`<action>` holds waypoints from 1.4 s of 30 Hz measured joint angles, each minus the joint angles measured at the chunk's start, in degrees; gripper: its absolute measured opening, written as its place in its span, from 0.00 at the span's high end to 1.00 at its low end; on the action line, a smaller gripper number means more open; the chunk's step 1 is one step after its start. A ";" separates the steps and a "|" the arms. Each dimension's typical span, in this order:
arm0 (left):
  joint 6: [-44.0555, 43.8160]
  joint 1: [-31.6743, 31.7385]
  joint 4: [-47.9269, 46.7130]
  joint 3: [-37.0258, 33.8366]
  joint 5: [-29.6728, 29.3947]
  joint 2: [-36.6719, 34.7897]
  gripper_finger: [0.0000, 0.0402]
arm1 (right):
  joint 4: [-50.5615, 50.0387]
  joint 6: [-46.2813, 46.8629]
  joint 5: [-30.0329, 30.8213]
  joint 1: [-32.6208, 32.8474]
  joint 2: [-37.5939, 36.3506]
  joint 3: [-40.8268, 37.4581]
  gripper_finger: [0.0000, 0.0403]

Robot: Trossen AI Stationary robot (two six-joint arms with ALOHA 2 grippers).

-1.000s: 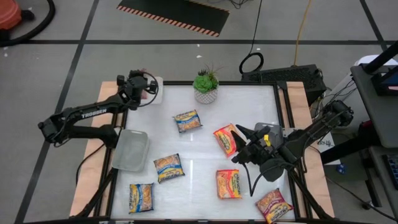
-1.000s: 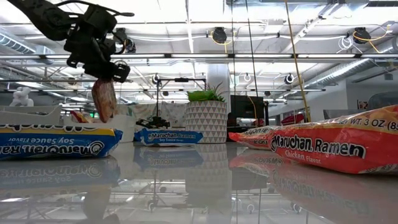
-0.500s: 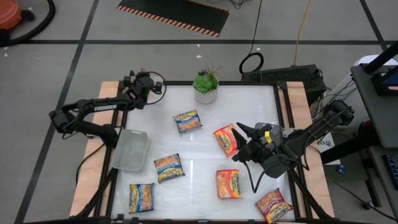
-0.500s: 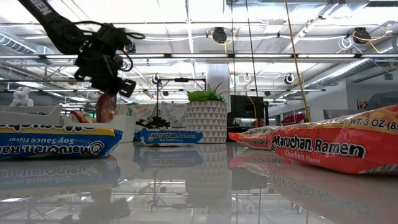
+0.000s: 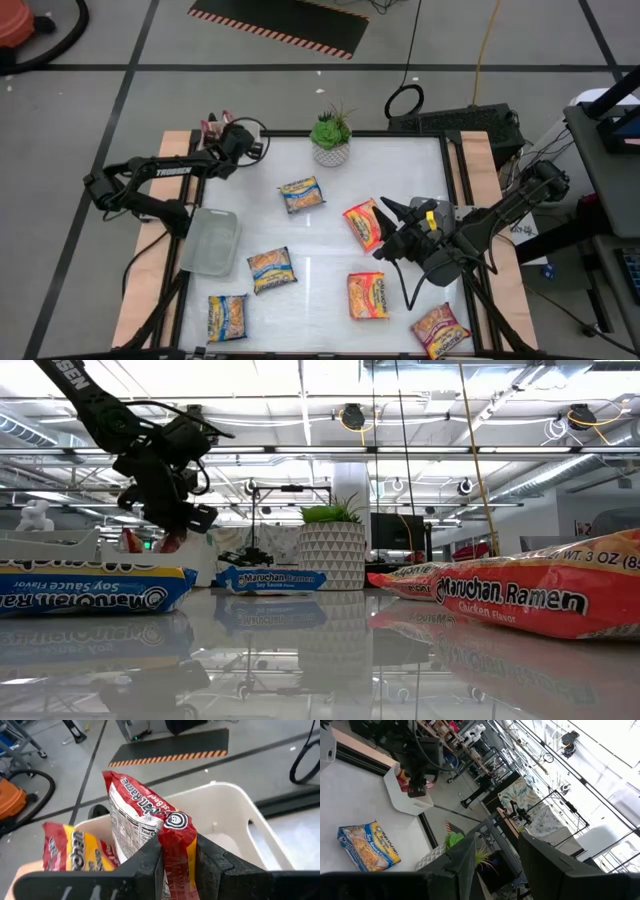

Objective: Sort Maruchan noodles
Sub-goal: Put the left red noodle pack into the white bin

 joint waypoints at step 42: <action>-5.16 0.47 -25.50 -0.02 -3.54 -11.61 0.51 | 2.60 -1.59 0.07 1.20 0.00 0.00 0.64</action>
